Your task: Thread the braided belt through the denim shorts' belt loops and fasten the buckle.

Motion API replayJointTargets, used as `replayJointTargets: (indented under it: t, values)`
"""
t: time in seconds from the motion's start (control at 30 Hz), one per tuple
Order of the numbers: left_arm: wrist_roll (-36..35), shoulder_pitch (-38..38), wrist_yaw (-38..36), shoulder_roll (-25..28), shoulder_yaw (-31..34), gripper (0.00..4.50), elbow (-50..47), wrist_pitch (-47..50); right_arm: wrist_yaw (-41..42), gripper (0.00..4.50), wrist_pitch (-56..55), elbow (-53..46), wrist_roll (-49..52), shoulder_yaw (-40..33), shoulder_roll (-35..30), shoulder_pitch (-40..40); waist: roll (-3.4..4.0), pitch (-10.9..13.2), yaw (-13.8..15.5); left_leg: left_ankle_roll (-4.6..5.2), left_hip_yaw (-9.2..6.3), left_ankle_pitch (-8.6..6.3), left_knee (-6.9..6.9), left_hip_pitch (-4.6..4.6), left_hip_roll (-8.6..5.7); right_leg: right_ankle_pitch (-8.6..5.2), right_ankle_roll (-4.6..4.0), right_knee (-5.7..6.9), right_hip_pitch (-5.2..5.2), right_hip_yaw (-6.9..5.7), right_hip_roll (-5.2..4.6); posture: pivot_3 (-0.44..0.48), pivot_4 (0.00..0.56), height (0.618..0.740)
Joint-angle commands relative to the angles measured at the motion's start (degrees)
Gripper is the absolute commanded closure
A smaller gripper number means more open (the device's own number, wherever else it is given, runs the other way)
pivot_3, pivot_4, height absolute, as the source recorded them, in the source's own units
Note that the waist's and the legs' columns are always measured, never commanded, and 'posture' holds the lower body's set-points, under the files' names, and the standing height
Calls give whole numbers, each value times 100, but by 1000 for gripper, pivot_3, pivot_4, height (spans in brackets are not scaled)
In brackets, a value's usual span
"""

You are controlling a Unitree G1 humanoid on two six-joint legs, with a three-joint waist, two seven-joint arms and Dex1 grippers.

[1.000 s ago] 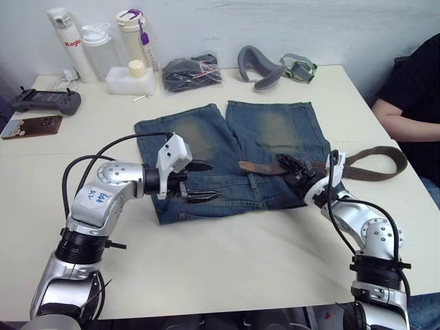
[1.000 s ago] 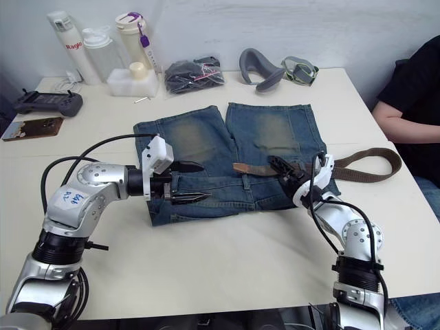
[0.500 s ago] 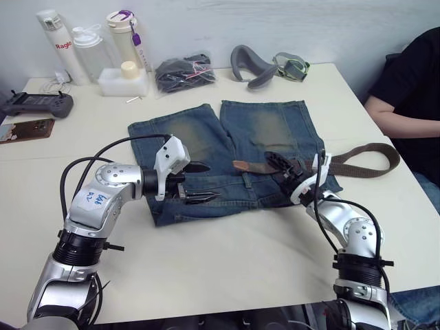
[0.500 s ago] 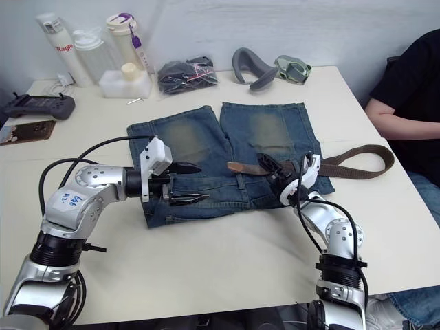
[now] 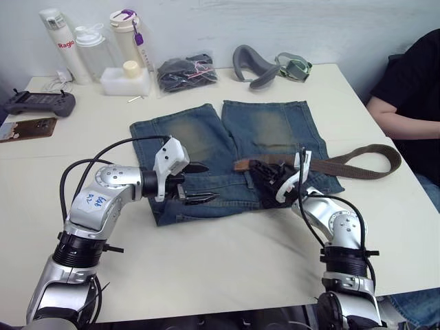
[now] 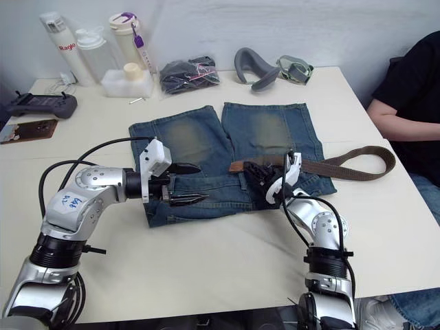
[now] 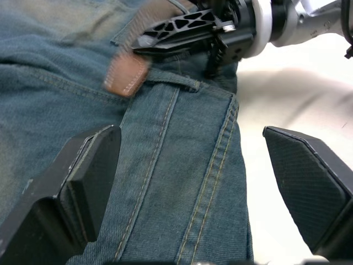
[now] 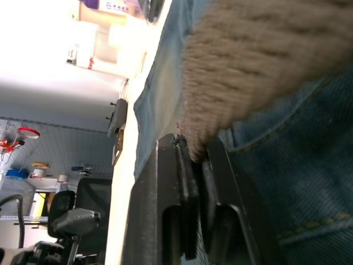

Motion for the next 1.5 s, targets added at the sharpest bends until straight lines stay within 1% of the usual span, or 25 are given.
replayJointTargets:
  t: [0.03, 0.17, 0.3, 0.37, 0.47, 0.7, 0.93, 1.13, 1.43, 1.5]
  values:
    - [-3, -7, 18, 42, 66, 0, -160, -97, -30, 4466, -74, -324, 198, -308, -69, 90, 0, 0, 6, 0, 0, 0, 0, 0, 0, 0, 0, 1, 0, 0, 0, 0, 150, 740]
    - [12, -4, 3, 36, 35, 0, -136, -116, -88, 4466, 124, -965, 651, -570, -458, 328, 1, 1, 7, 2, 0, -1, -2, -3, -3, 0, 0, 0, -2, 0, -3, 0, 150, 740]
    - [32, -52, -48, 21, -15, 0, -70, -152, -127, 4466, 444, -1261, 1254, -772, -1032, 651, 1, 1, 4, 5, 1, -3, -2, -4, -3, 0, 0, -5, -2, 0, -4, 0, 150, 740]
    - [47, -81, -74, 13, -39, 0, -27, -177, -126, 4466, 574, -1279, 1526, -750, -1235, 763, 1, 1, 4, 7, 1, -4, -3, -4, -1, 0, 0, -8, 0, 0, -3, 0, 150, 740]
    - [69, -137, -113, -26, -89, 0, 58, -224, -124, 4466, 812, -1216, 1556, -444, -1406, 841, 1, 1, -29, 20, 2, -11, -5, -3, 1, 0, 0, -9, 0, 1, -2, 0, 150, 740]
    - [91, -213, -192, -9, -136, 0, 133, -262, 368, 4466, 733, -940, 944, 97, -1352, 740, 1, 1, -3, 20, 5, -11, -3, -4, 3, -2, -3, -7, -2, 1, -2, 0, 150, 740]
    - [96, -107, -178, 86, -101, 0, 60, -225, 901, 4466, 718, -493, 313, 381, -1330, 275, 1, 1, -6, 17, 7, -8, -2, -5, 1, -2, -3, -7, -3, 1, -4, 0, 150, 740]
    - [66, -25, -115, 162, -17, 0, -38, -177, 1321, 4466, 686, -223, -170, 312, -1434, 138, 1, 1, -4, 16, 8, -7, -1, -6, -1, -2, -3, -8, -3, 1, -5, 0, 150, 740]
    - [31, 1, -64, 163, -9, 0, -91, -150, 1288, 4466, 736, -280, 135, -254, -1346, 93, 1, 1, 4, 16, 8, -7, 1, -6, -1, -2, -3, -7, -2, 1, -5, 0, 150, 740]
    - [32, -18, -70, 157, -13, 0, -72, -157, 1290, 4466, 751, -286, 49, -250, -1354, 116, 1, 1, 3, 16, 8, -8, 1, -6, -1, -2, -3, -7, -2, 1, -5, 0, 150, 740]
